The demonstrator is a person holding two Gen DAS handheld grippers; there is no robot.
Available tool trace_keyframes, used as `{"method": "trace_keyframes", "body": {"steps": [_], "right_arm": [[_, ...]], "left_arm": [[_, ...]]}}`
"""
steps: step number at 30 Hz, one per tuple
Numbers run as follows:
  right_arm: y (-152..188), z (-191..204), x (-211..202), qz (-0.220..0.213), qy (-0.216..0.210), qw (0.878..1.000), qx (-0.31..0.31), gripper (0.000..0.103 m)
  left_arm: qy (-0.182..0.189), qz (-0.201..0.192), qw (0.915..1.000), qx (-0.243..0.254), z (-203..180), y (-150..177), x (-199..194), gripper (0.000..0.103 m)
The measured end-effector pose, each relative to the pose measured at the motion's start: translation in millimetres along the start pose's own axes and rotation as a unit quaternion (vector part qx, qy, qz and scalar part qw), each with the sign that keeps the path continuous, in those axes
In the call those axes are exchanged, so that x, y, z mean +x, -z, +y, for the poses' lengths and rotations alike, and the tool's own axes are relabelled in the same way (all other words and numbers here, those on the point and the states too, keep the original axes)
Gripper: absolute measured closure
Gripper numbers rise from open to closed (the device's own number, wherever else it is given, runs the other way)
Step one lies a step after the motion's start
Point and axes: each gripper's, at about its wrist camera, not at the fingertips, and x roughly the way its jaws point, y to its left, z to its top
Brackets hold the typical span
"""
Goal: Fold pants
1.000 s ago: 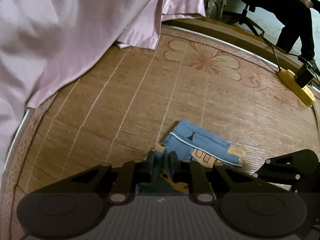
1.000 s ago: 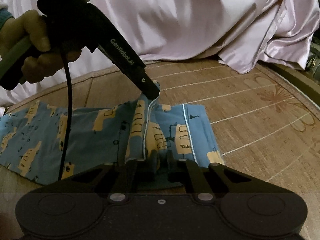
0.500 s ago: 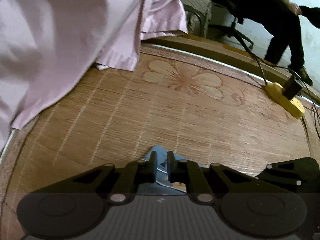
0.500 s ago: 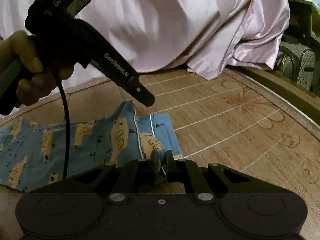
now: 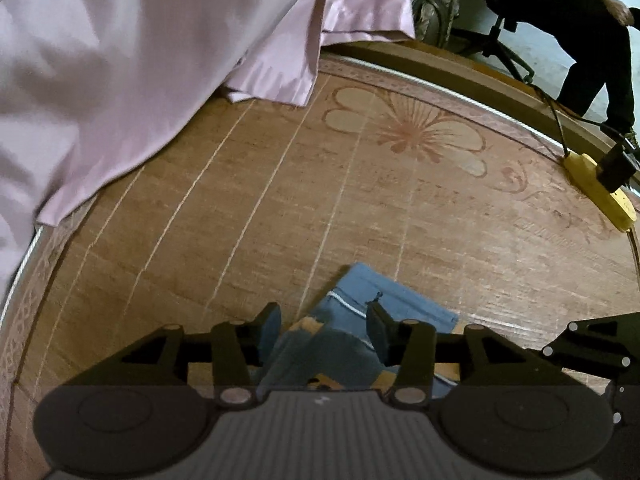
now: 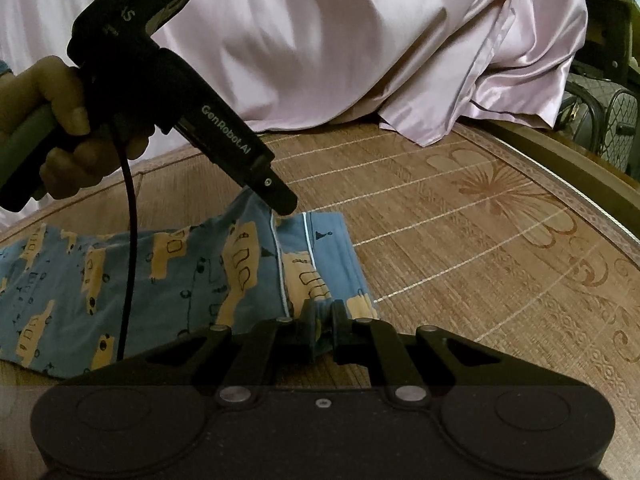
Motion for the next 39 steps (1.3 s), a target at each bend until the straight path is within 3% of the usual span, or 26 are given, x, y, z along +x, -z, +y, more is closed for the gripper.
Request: {"method": "trace_keyframes", "body": {"steps": [5, 6, 7, 11, 16, 20, 25, 30, 33, 35, 39], "right_arm": [[0, -1, 1, 0.002, 0.000, 1.000, 0.001, 0.096], [0, -1, 1, 0.002, 0.000, 1.000, 0.002, 0.096], [0, -1, 1, 0.002, 0.000, 1.000, 0.002, 0.096], [0, -1, -1, 0.001, 0.000, 1.000, 0.002, 0.096], [-1, -1, -4, -0.003, 0.003, 1.000, 0.004, 0.096], [-2, 1, -13, -0.027, 0.024, 0.999, -0.001, 0.096], [3, 10, -21, -0.041, 0.078, 0.996, -0.020, 0.096], [11, 14, -4, 0.006, 0.092, 0.995, -0.039, 0.095], [10, 11, -5, 0.005, 0.088, 0.996, -0.031, 0.095], [9, 11, -6, 0.005, 0.084, 0.996, -0.028, 0.095], [9, 10, -4, 0.007, 0.082, 0.996, -0.029, 0.094]], "left_arm": [[0.019, 0.015, 0.9997, -0.008, 3, 1, 5, 0.054], [0.034, 0.023, 0.9991, -0.012, 4, 0, 7, 0.075], [0.043, 0.030, 0.9985, -0.018, 5, 0, 8, 0.084], [0.059, 0.030, 0.9972, -0.033, 9, -1, 7, 0.090], [0.067, 0.012, 0.9975, -0.018, 6, -2, -4, 0.091], [0.071, -0.029, 0.9971, 0.001, 0, -1, -19, 0.091], [0.069, -0.076, 0.9940, 0.038, -11, 7, -23, 0.084], [0.029, -0.045, 0.9975, 0.046, -16, 10, 4, 0.077], [0.021, -0.047, 0.9981, 0.033, -17, 6, 4, 0.038], [0.038, -0.055, 0.9974, 0.028, -15, 5, -1, 0.038], [0.059, -0.013, 0.9977, 0.031, -13, -3, 7, 0.042]]}}
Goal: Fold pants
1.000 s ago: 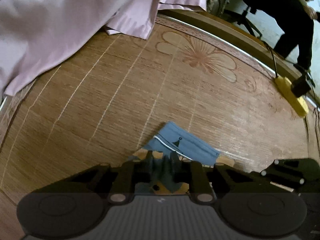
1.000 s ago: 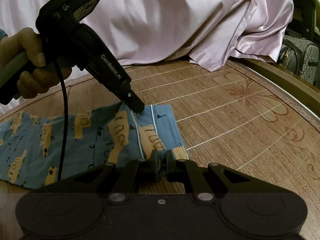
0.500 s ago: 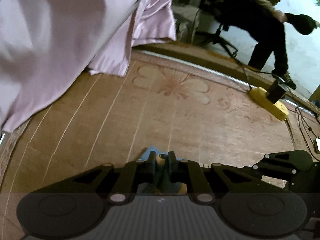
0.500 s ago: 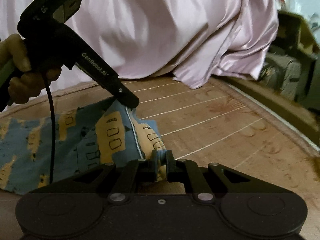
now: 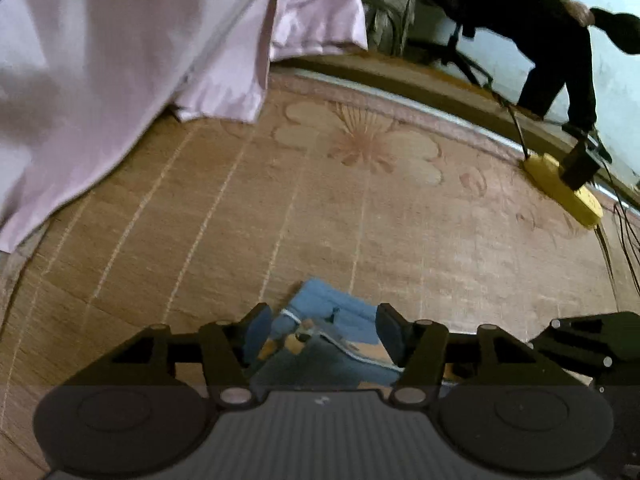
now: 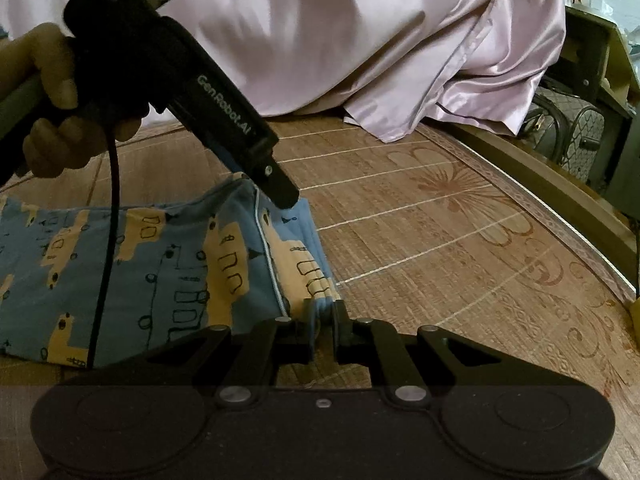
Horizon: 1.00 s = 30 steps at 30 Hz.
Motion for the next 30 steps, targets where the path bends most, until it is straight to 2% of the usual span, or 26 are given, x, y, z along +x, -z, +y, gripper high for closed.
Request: {"method": "trace_keyframes", "body": {"steps": [3, 5, 6, 7, 11, 14, 15, 17, 18, 19, 21, 23, 24, 25, 30], "right_arm": [[0, -1, 0, 0.001, -0.002, 1.000, 0.001, 0.094], [0, -1, 0, 0.001, -0.002, 1.000, 0.001, 0.094], [0, -1, 0, 0.001, -0.002, 1.000, 0.000, 0.094], [0, -1, 0, 0.000, -0.002, 1.000, 0.000, 0.094], [0, -1, -3, -0.013, 0.002, 1.000, 0.005, 0.094], [-1, 0, -7, -0.030, 0.017, 0.999, 0.002, 0.094], [-1, 0, -6, -0.026, 0.020, 0.999, 0.000, 0.094], [2, 2, 0, -0.007, 0.029, 1.000, -0.006, 0.092], [3, 3, 3, 0.000, 0.033, 0.999, -0.008, 0.089], [4, 4, 3, 0.001, 0.035, 0.999, -0.010, 0.088], [2, 5, -1, -0.018, 0.034, 0.999, -0.012, 0.084], [0, 7, -5, -0.052, 0.029, 0.998, -0.017, 0.073], [0, 10, -6, -0.066, 0.027, 0.997, -0.025, 0.067], [0, 12, -5, -0.073, 0.025, 0.996, -0.034, 0.065], [2, 24, 8, -0.073, 0.022, 0.995, -0.070, 0.064]], "left_arm": [[0.003, 0.044, 0.9990, -0.007, 2, -4, 11, 0.057], [0.006, 0.058, 0.9982, -0.016, 4, -6, 14, 0.070], [0.006, 0.062, 0.9979, -0.018, 4, -6, 15, 0.084], [0.000, 0.062, 0.9980, -0.015, 3, -7, 14, 0.087], [0.008, 0.009, 0.9999, 0.005, -4, -6, -2, 0.089], [-0.012, -0.048, 0.9982, 0.032, -11, -1, -11, 0.089], [-0.027, -0.056, 0.9972, 0.041, -14, 2, -9, 0.086], [-0.066, -0.045, 0.9953, 0.054, -17, 6, 3, 0.066], [-0.077, -0.031, 0.9949, 0.058, -18, 6, 10, 0.046], [-0.087, -0.021, 0.9942, 0.060, -18, 7, 14, 0.037], [-0.102, -0.028, 0.9926, 0.059, -18, 8, 11, 0.036], [-0.108, -0.045, 0.9923, 0.041, -18, 11, -2, 0.026], [-0.114, -0.056, 0.9916, 0.028, -17, 15, -10, 0.016], [-0.125, -0.068, 0.9898, 0.010, -15, 22, -19, 0.012], [-0.182, -0.082, 0.9760, -0.087, 1, 77, -63, 0.012]]}}
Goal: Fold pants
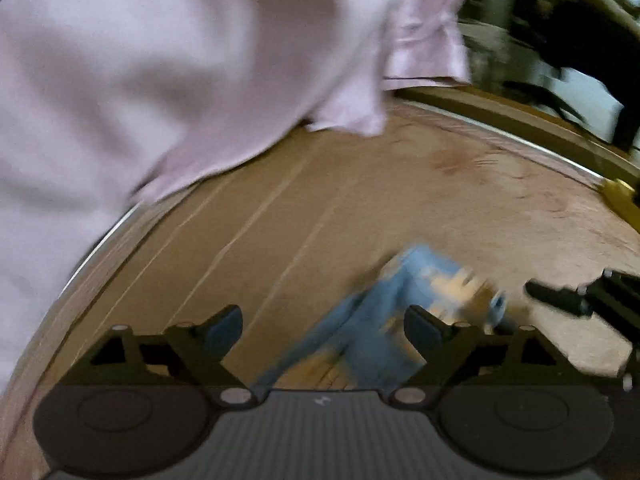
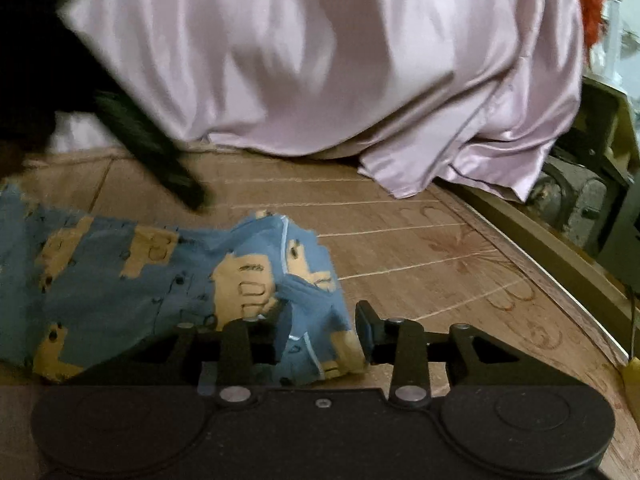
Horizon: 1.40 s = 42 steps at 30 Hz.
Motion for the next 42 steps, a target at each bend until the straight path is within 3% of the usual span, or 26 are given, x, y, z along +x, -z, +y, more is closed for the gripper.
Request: {"method": "trace_keyframes", "body": {"steps": [5, 8, 11, 15, 16, 18, 20, 23, 25, 29, 33, 36, 38, 42], "right_arm": [[4, 0, 6, 0.040, 0.037, 0.998, -0.013, 0.061], [8, -8, 3, 0.046, 0.052, 0.997, 0.014, 0.049], [5, 2, -11, 0.003, 0.078, 0.997, -0.003, 0.045], [-1, 33, -23, -0.076, 0.083, 0.992, -0.058, 0.029], [-1, 43, -22, -0.085, 0.082, 0.990, -0.073, 0.027], [-1, 59, -15, -0.061, 0.056, 0.992, -0.091, 0.026], [2, 70, -3, -0.009, 0.024, 0.995, -0.092, 0.027], [-4, 80, -2, 0.005, 0.029, 0.994, -0.108, 0.030], [-15, 84, -7, 0.002, 0.005, 0.995, -0.104, 0.029], [-49, 103, 0, 0.005, -0.132, 0.988, -0.080, 0.024], [-85, 140, 28, 0.003, -0.206, 0.973, -0.099, 0.026], [-104, 169, 45, 0.010, -0.238, 0.965, -0.109, 0.038], [-113, 182, 60, 0.021, -0.265, 0.958, -0.110, 0.051], [-119, 200, 67, 0.033, -0.302, 0.946, -0.111, 0.067]], "left_arm": [[-0.084, 0.001, 0.9917, -0.097, 61, 82, -50, 0.011], [-0.131, 0.019, 0.9801, -0.148, 108, 136, -76, 0.011], [-0.162, 0.007, 0.9655, -0.204, 151, 187, -106, 0.011], [-0.188, -0.002, 0.9437, -0.272, 193, 243, -137, 0.011], [-0.193, 0.001, 0.9398, -0.282, 201, 255, -141, 0.011], [-0.200, 0.005, 0.9375, -0.285, 209, 272, -144, 0.011], [-0.207, -0.003, 0.9400, -0.271, 215, 286, -148, 0.009], [-0.209, -0.004, 0.9466, -0.245, 219, 300, -159, 0.009], [-0.198, 0.003, 0.9495, -0.243, 225, 305, -167, 0.010], [-0.198, -0.010, 0.9525, -0.231, 236, 289, -182, 0.010], [-0.172, -0.065, 0.9593, -0.214, 251, 239, -178, 0.010], [-0.136, -0.074, 0.9687, -0.194, 260, 204, -151, 0.012], [-0.115, -0.066, 0.9750, -0.178, 264, 188, -129, 0.018], [-0.039, -0.047, 0.9830, -0.173, 271, 171, -93, 0.030]]}}
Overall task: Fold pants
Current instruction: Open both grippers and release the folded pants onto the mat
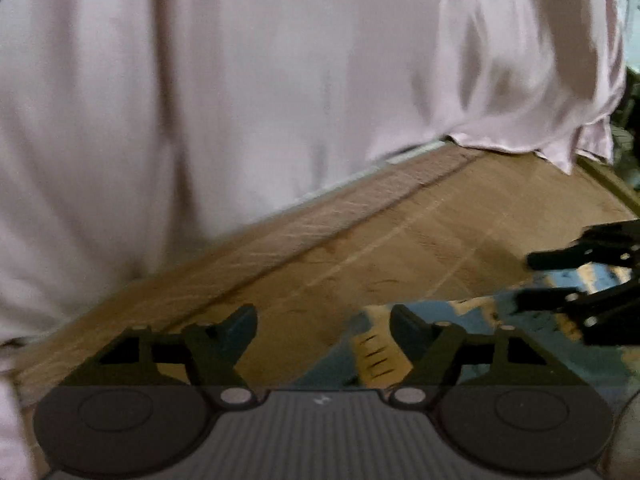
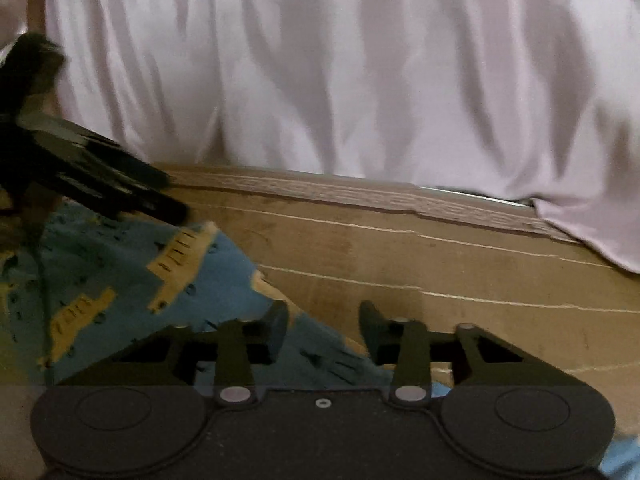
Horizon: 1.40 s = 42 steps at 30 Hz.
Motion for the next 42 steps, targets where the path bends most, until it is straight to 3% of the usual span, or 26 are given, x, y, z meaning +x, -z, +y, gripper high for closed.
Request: {"method": "trace_keyframes", "body": {"steps": [2, 4, 6, 8, 10, 13, 14, 15, 16, 17, 23, 28, 33, 35, 37, 38, 42], "right_arm": [[2, 4, 2, 0.002, -0.010, 1.000, -0.007, 0.074], [6, 7, 7, 0.010, -0.009, 1.000, -0.017, 0.078], [12, 8, 11, 0.022, 0.017, 0.999, -0.030, 0.080], [17, 6, 11, 0.017, 0.063, 0.997, -0.031, 0.070], [19, 1, 6, 0.014, 0.102, 0.995, -0.013, 0.063], [30, -10, -18, 0.010, 0.143, 0.989, 0.017, 0.062], [36, -13, -29, 0.007, 0.142, 0.989, 0.028, 0.054], [43, -16, -41, 0.007, 0.139, 0.990, 0.039, 0.046], [52, -19, -53, 0.007, 0.134, 0.990, 0.050, 0.031], [62, -20, -65, 0.008, 0.131, 0.990, 0.057, 0.027], [121, -25, -121, 0.017, 0.196, 0.977, 0.085, 0.028], [131, -42, -125, 0.009, 0.231, 0.966, 0.116, 0.034], [129, -49, -120, -0.008, 0.230, 0.965, 0.124, 0.035], [131, -48, -119, -0.008, 0.225, 0.966, 0.125, 0.035], [132, -47, -118, -0.008, 0.223, 0.967, 0.124, 0.035], [131, -46, -116, -0.010, 0.220, 0.968, 0.122, 0.035], [121, -43, -108, -0.016, 0.210, 0.972, 0.106, 0.035]], "left_arm": [[0.033, 0.008, 0.9994, 0.008, -4, -1, 9, 0.041], [0.015, 0.025, 0.9991, 0.031, -10, -2, 20, 0.079], [-0.011, 0.036, 0.9986, 0.036, -12, -1, 30, 0.081], [-0.029, 0.030, 0.9982, 0.043, -15, 1, 31, 0.078], [-0.063, 0.026, 0.9952, 0.070, -25, 4, 29, 0.063], [-0.090, 0.024, 0.9925, 0.079, -31, 5, 20, 0.053], [-0.092, 0.020, 0.9933, 0.067, -29, 4, 13, 0.049], [-0.087, 0.016, 0.9946, 0.055, -27, 4, 5, 0.039], [-0.079, 0.011, 0.9959, 0.043, -25, 6, -3, 0.030], [-0.075, 0.010, 0.9965, 0.036, -23, 9, -10, 0.027], [-0.076, 0.087, 0.9929, 0.028, -11, 35, -13, 0.029], [-0.126, 0.079, 0.9887, 0.017, -9, 37, -11, 0.023], [-0.141, 0.088, 0.9838, 0.066, -22, 33, -1, 0.023], [-0.131, 0.089, 0.9854, 0.062, -24, 33, 0, 0.033], [-0.109, 0.093, 0.9887, 0.044, -24, 32, 2, 0.054], [-0.104, 0.095, 0.9891, 0.045, -25, 31, 1, 0.058], [-0.105, 0.097, 0.9830, 0.115, -44, 34, 2, 0.086]]}}
